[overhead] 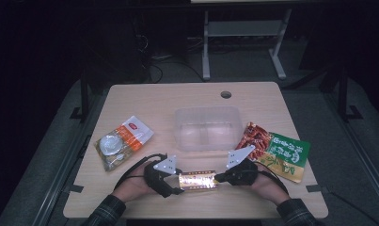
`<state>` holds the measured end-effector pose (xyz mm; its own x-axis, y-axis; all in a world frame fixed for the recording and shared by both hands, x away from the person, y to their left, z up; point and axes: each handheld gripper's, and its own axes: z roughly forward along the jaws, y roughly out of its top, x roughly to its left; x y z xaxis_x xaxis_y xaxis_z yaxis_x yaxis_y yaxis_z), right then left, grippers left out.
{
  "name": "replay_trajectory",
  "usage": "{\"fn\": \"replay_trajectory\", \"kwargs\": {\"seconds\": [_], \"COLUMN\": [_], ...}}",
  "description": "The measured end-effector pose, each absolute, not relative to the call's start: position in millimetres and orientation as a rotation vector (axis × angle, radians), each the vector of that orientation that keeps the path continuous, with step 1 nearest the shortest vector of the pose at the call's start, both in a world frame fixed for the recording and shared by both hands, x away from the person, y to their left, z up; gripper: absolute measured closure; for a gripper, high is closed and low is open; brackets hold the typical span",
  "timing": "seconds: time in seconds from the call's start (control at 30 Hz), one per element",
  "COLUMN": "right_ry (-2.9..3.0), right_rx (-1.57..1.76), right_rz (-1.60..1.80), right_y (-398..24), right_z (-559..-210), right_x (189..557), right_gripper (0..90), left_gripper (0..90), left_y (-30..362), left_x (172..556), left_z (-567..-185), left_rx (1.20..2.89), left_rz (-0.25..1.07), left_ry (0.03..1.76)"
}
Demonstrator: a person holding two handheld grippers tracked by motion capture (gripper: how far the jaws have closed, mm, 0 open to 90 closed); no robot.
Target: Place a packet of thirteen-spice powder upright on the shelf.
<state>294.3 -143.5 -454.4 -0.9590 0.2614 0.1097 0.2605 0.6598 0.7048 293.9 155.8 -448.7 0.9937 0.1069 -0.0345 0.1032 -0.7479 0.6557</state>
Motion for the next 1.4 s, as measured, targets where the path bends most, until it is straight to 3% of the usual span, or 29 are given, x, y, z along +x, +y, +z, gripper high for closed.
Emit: {"fn": "replay_trajectory", "kwargs": {"seconds": [0.7, 1.4], "right_ry": [2.872, 2.898], "right_rx": [0.449, 0.475], "right_rz": [1.197, 1.170], "right_y": [-144, -145], "right_z": [-459, -464], "right_x": [295, 296], "right_gripper": [90.0, 90.0], "left_gripper": [32.0, 32.1], "left_y": [149, 108], "left_x": [294, 307], "left_z": [-408, -389], "left_rx": [2.239, 2.118], "left_rz": [0.044, 0.011], "left_ry": [0.092, 0.038]}}
